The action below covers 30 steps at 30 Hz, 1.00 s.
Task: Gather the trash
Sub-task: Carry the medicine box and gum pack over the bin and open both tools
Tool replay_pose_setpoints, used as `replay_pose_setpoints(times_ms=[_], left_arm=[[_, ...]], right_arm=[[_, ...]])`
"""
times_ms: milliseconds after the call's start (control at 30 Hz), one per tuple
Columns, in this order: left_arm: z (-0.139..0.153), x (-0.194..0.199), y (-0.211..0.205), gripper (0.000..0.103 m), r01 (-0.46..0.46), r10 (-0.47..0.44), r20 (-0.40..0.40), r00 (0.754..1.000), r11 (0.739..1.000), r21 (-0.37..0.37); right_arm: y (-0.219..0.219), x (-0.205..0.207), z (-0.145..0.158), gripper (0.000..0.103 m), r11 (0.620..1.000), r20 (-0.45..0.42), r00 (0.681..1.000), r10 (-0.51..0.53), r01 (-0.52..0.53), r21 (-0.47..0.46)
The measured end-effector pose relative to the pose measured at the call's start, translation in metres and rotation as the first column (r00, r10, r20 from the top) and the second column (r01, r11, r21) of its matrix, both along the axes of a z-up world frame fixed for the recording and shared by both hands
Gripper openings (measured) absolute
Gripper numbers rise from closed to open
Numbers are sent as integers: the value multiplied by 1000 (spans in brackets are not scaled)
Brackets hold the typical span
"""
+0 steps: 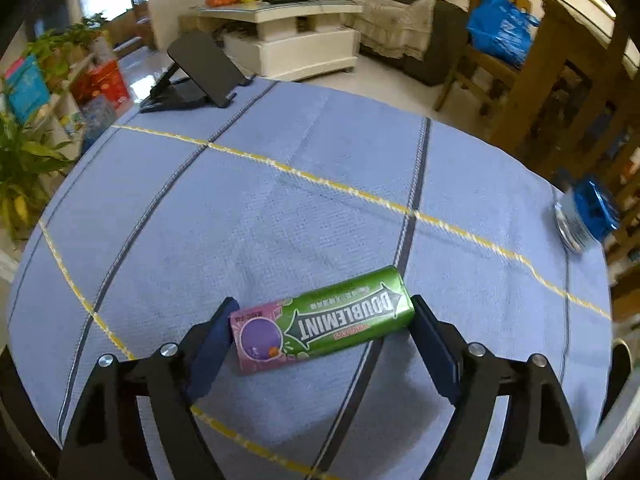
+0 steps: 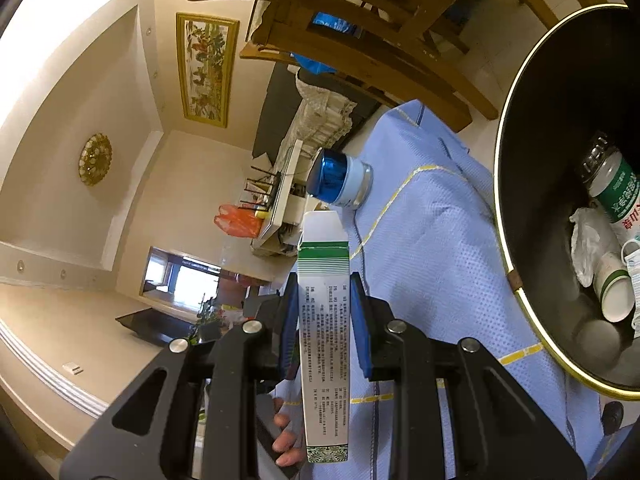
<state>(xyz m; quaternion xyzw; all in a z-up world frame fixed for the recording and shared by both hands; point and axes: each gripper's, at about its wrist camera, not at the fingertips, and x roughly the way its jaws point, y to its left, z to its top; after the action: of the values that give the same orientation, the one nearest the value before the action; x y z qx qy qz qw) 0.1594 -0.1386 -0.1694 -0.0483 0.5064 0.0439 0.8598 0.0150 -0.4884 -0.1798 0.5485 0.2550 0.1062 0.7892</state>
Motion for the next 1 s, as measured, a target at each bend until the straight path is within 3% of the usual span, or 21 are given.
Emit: replay_pose_setpoints(times_ms=[167, 267, 433, 600, 633, 700, 833, 933, 1000], left_arm=[[0, -25, 1, 81, 55, -56, 28, 998, 998, 22], [19, -42, -11, 82, 113, -126, 132, 983, 988, 106], [59, -73, -41, 82, 225, -262, 280, 924, 962, 157], [74, -90, -75, 82, 328, -362, 304, 881, 932, 156], [74, -92, -83, 82, 350, -381, 301, 874, 924, 152], [73, -95, -101, 82, 396, -419, 292, 860, 908, 139], [72, -106, -141, 82, 467, -488, 287, 824, 873, 142], [73, -115, -172, 82, 518, -540, 292, 789, 841, 155], [73, -119, -188, 82, 544, -566, 292, 771, 824, 159]], right_arm=[[-2, -6, 3, 25, 999, 12, 999, -40, 40, -20], [-3, -10, 4, 25, 998, 17, 998, -56, 56, -26], [-15, -23, 4, 25, 993, 21, 993, -112, 112, -23], [-30, -43, 23, 25, 970, 8, 980, -199, 198, -143], [-34, -48, 30, 25, 954, 7, 973, -229, 226, -195], [-45, -60, 53, 25, 888, 10, 949, -314, 298, -350], [-59, -70, 85, 25, 676, 30, 882, -471, 383, -629], [-72, -62, 70, 25, 619, -20, 856, -517, 358, -699], [-84, -55, 46, 28, 638, -101, 840, -534, 322, -699]])
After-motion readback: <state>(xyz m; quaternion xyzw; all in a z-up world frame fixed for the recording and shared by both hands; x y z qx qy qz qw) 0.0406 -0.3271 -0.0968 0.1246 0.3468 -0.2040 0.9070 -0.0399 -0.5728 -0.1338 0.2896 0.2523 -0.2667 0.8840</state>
